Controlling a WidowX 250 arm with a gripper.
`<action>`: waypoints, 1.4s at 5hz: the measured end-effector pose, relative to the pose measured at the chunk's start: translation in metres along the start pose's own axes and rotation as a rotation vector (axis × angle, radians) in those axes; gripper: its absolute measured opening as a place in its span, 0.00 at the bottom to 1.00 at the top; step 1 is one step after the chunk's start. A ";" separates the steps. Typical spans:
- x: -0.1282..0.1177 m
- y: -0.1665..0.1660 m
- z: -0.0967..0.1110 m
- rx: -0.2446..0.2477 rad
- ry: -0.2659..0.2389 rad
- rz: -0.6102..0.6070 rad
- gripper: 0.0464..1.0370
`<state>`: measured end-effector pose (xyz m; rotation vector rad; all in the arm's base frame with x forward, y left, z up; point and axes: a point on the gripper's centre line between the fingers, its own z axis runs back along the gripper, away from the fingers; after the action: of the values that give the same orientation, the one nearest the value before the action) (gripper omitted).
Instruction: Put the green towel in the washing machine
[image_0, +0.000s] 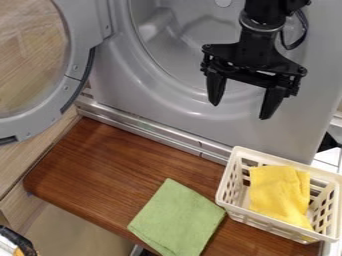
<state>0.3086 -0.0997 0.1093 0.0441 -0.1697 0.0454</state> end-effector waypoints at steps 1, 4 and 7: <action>-0.005 0.001 -0.010 0.012 0.026 -0.006 0.96; -0.076 0.061 -0.055 0.065 0.128 0.067 0.96; -0.107 0.062 -0.145 0.038 0.131 -0.058 0.96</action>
<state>0.2248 -0.0356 -0.0487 0.0838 -0.0370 -0.0063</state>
